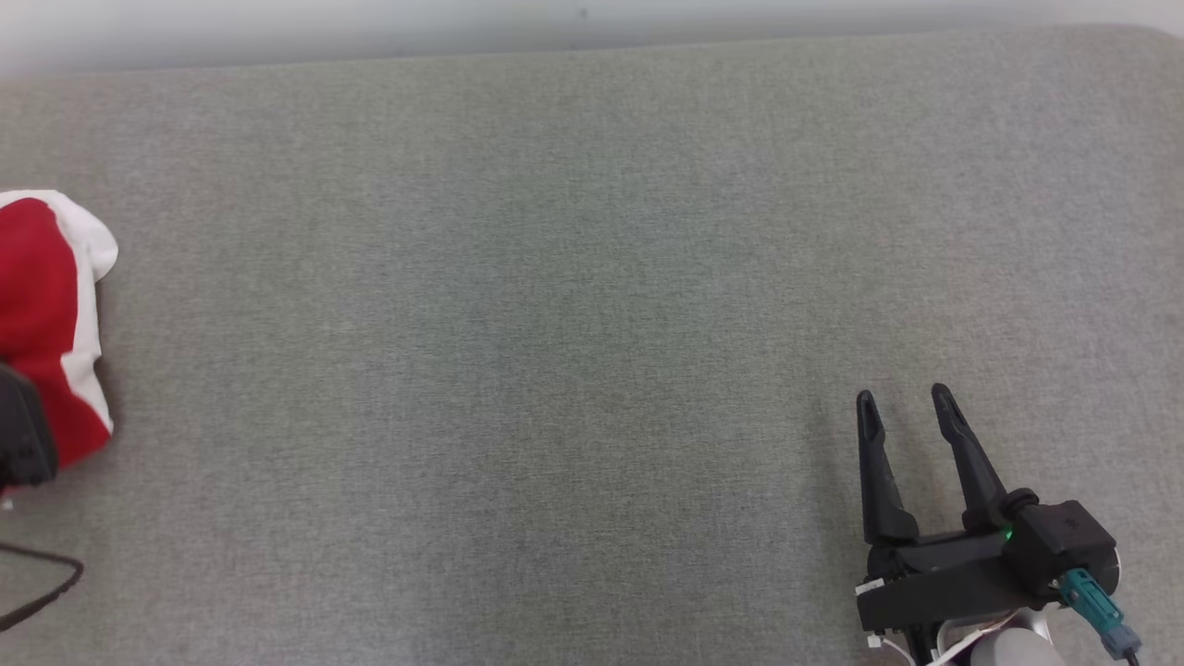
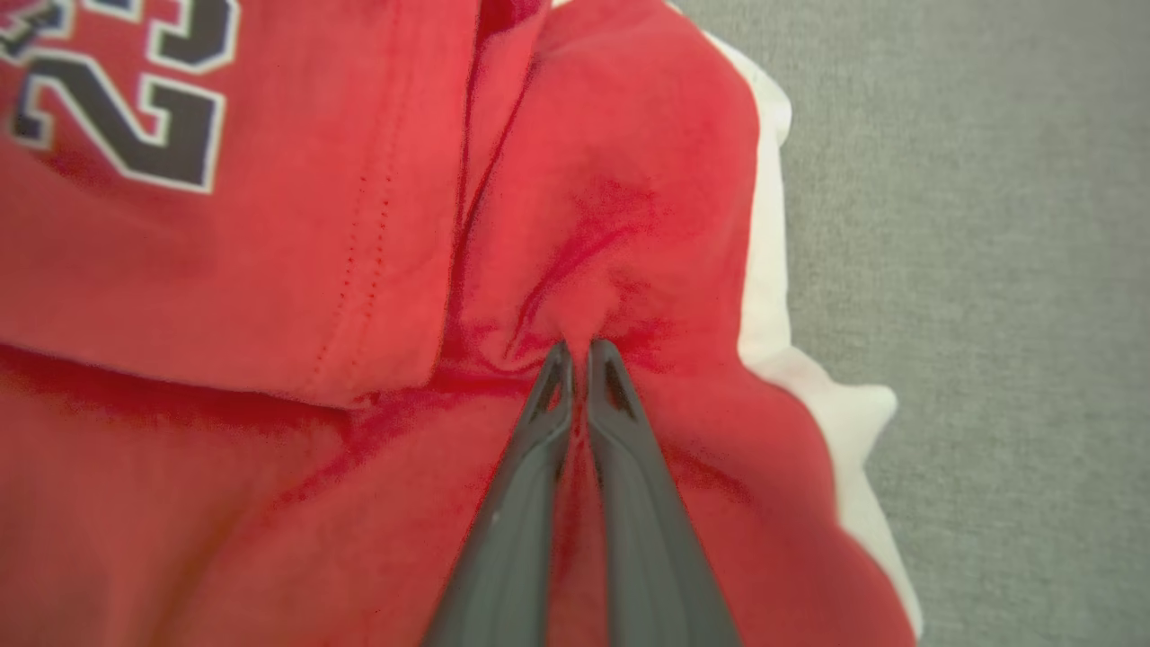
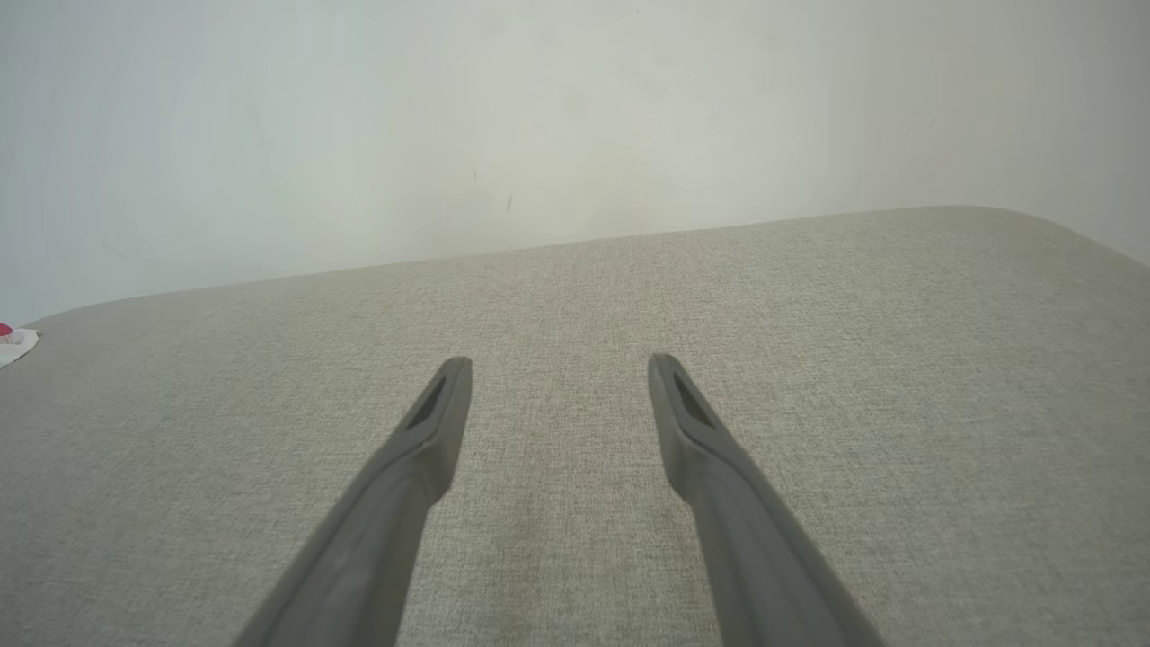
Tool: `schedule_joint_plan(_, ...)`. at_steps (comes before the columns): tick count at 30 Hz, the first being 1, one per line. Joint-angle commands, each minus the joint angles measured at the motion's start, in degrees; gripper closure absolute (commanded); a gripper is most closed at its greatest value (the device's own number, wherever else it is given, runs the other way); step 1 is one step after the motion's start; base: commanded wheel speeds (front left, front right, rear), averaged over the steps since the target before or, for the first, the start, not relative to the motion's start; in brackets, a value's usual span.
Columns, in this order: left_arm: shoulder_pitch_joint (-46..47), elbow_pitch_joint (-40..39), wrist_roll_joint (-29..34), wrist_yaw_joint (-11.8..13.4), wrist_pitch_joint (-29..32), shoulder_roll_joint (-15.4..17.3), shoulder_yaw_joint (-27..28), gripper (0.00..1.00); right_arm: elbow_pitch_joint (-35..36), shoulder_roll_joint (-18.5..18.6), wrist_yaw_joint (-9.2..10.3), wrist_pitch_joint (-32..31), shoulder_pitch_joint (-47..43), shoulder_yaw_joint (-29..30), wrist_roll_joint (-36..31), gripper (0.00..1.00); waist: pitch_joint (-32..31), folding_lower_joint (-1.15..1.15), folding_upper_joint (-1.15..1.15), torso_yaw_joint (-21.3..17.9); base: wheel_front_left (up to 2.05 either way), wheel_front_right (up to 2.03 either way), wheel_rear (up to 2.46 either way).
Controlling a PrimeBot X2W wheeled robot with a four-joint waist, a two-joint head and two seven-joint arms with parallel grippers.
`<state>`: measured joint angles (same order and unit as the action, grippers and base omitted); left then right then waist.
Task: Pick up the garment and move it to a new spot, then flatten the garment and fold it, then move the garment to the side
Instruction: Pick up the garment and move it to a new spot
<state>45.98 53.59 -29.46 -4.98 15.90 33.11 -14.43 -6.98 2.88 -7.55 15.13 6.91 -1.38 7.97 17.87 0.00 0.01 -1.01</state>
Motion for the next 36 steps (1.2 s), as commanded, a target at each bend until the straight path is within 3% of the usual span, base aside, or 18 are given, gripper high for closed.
schedule_joint_plan(1, 0.9, -0.4, 0.5, 0.2, -1.2, 0.1, 0.2, 1.0, 0.0, 0.0, 0.12, 0.1, -0.5, 0.3, 0.2, 0.0, -0.4, 0.0, -0.01, 0.5, 0.0, 0.0, 0.0)
schedule_joint_plan(9, 4.4, -5.0, 1.8, 1.3, -14.2, 0.8, 1.0, 1.0, -0.4, 0.0, 0.12, 0.1, -1.6, 0.3, 0.3, 0.0, -2.7, 0.0, -0.01, 3.5, 0.0, 0.0, 0.0)
schedule_joint_plan(17, 9.3, -12.8, 1.7, 0.7, -21.9, 1.8, 2.3, 1.0, -0.8, 0.0, 0.12, 0.1, -3.1, 0.1, 1.0, 0.0, -5.8, 0.0, -0.01, 4.6, 0.0, 0.0, 0.0)
schedule_joint_plan(27, 14.1, -24.7, 2.7, 0.3, -21.9, 0.4, 0.3, 1.0, -1.1, 0.0, 0.12, 0.1, -4.1, -0.2, 2.1, 0.0, -8.0, 0.0, -0.01, 2.7, 0.0, 0.0, 0.0)
schedule_joint_plan(36, 17.9, -35.7, 2.6, 0.3, -17.4, -2.4, -3.2, 1.0, -1.4, 0.0, 0.12, 0.1, -4.4, -0.9, 4.5, 0.0, -9.1, 0.0, -0.01, -2.5, 0.0, 0.0, 0.0)
